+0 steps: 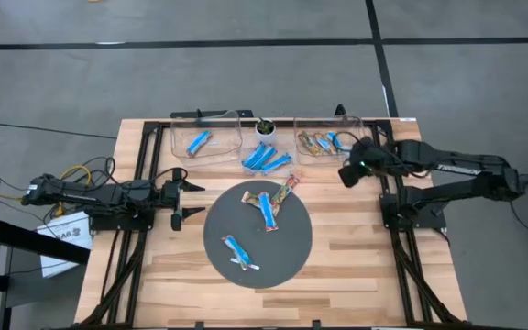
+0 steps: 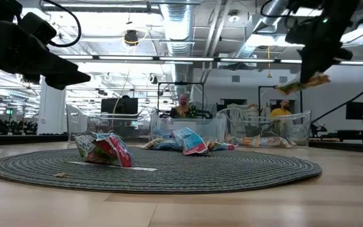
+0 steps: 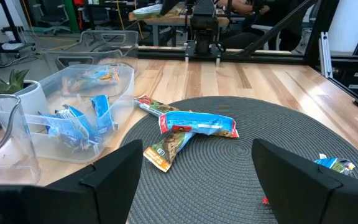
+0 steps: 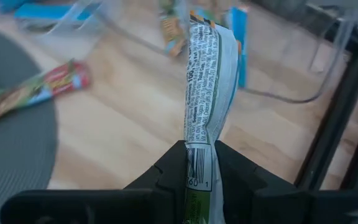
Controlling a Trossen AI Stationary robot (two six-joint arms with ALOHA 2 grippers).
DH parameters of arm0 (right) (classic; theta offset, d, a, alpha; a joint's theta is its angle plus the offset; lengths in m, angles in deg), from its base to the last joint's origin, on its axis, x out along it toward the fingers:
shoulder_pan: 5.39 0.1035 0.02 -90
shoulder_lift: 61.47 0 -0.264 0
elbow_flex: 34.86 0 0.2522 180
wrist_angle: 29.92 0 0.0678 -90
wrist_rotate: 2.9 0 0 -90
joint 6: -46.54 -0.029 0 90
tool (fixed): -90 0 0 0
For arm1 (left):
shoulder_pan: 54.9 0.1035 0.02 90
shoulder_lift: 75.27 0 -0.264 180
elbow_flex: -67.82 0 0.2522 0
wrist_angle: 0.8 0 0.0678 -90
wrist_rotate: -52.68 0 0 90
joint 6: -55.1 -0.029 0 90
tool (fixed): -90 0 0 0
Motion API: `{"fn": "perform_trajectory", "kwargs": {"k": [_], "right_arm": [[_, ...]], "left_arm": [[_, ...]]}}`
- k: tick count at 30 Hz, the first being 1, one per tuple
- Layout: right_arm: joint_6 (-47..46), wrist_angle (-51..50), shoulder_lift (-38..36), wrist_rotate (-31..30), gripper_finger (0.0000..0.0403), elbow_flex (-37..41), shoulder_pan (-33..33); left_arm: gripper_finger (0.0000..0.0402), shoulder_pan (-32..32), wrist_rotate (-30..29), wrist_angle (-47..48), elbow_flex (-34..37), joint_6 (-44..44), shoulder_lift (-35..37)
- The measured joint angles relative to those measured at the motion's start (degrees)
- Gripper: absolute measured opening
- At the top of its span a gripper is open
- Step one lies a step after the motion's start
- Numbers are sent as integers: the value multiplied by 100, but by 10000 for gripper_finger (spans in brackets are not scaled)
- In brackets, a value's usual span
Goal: Pick and place Granola Bars by type
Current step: Put the yellow granola bar into the right transparent bin
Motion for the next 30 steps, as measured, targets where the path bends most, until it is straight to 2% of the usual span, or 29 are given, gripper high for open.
{"fn": "perform_trajectory", "kwargs": {"k": [12, 17, 30], "right_arm": [[974, 1345, 582, 8, 65, -4, -1430], [1139, 1472, 604, 5, 65, -4, -1888], [1193, 1540, 604, 3, 65, -4, -2104]], "left_arm": [[294, 0, 0, 0, 0, 1, 0], [294, -1, 0, -1, 1, 2, 0], [294, 1, 0, -1, 1, 2, 0]]}}
